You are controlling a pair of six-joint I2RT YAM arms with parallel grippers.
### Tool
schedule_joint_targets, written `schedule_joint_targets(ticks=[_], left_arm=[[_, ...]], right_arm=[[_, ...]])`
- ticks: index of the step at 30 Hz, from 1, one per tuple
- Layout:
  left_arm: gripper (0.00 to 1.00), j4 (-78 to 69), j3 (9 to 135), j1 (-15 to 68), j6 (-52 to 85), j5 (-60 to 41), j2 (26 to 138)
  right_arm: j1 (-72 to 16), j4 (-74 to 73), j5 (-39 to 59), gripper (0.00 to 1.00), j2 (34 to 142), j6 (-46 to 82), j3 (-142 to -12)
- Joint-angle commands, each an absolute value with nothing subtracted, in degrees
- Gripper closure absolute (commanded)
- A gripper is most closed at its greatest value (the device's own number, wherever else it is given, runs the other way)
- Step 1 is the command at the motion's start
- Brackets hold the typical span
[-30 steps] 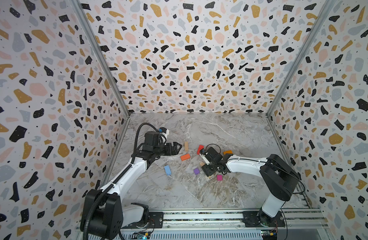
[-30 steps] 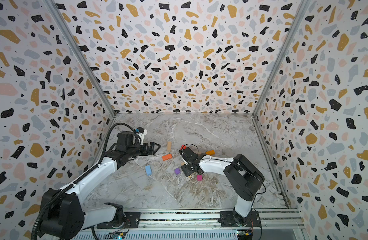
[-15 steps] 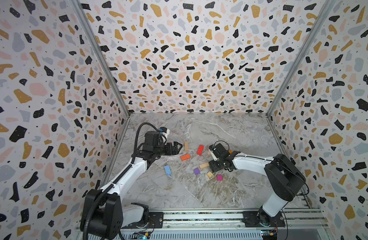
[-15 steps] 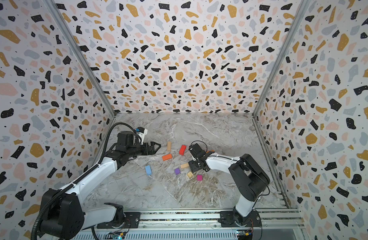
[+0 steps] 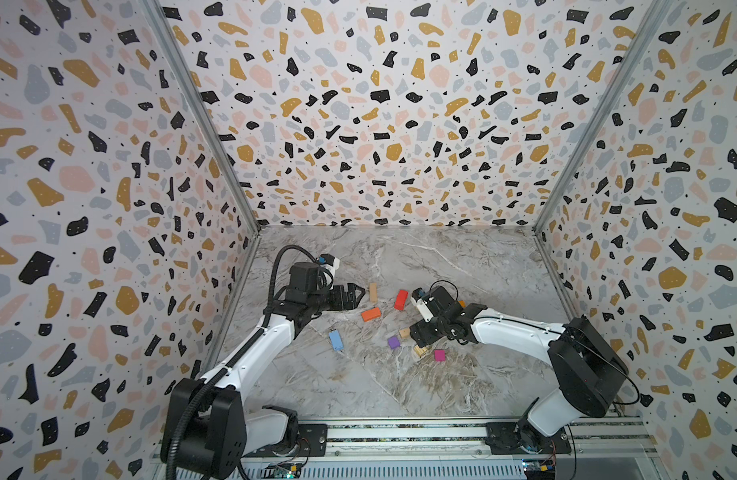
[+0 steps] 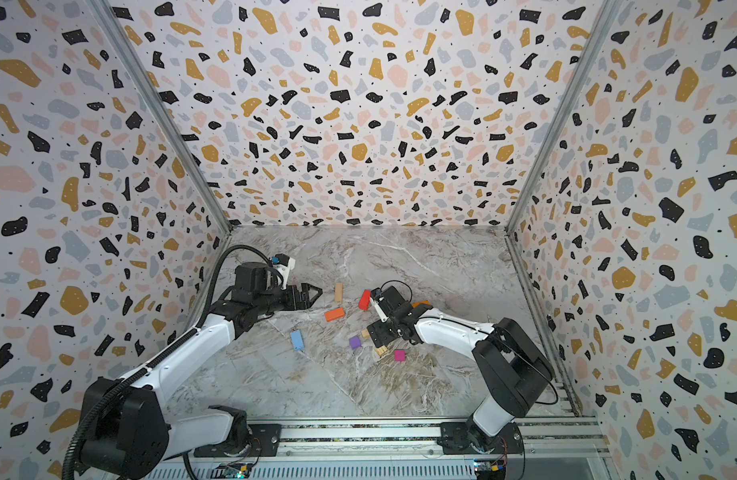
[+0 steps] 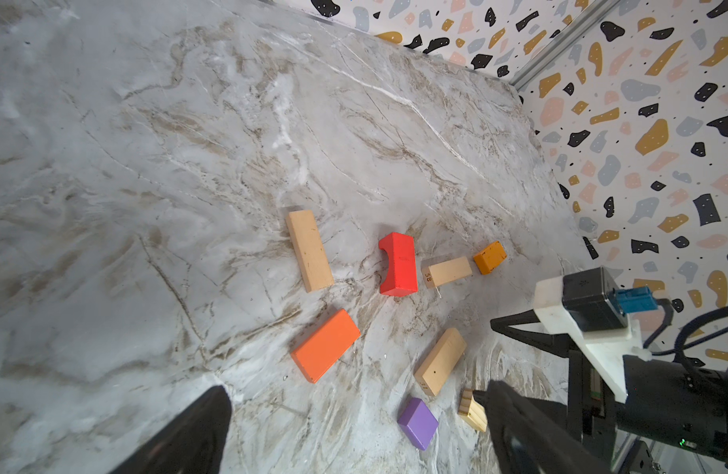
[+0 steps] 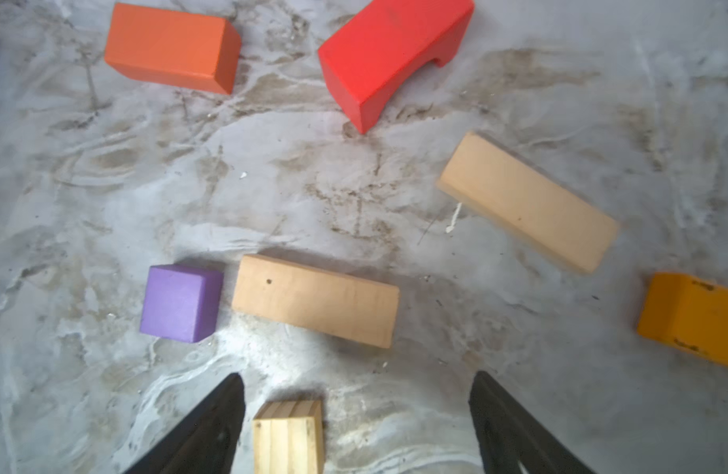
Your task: Build the wood block tower
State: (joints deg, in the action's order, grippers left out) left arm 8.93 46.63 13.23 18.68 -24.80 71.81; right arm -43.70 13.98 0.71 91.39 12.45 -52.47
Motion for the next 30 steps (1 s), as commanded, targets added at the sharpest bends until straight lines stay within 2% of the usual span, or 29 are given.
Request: schedule_joint_targets(ticks=[1,11,30], left_arm=[[0.03,7.5,46.1,13.4,18.5,-25.1,71.7],[0.03,7.7,46.1,13.4,18.4,-24.9,71.6],[0.03,7.8,46.1,13.4,18.3,-24.8,71.5]], right_arm=[[-44.7,15.3,0.4,0.12,92.4,13.7,-55.1],[-46.3,14.6,-1.8,0.13,97.6,21.5,-58.0],[-47.9,14.2,-4.6,0.12,101.8,24.1,-61.0]])
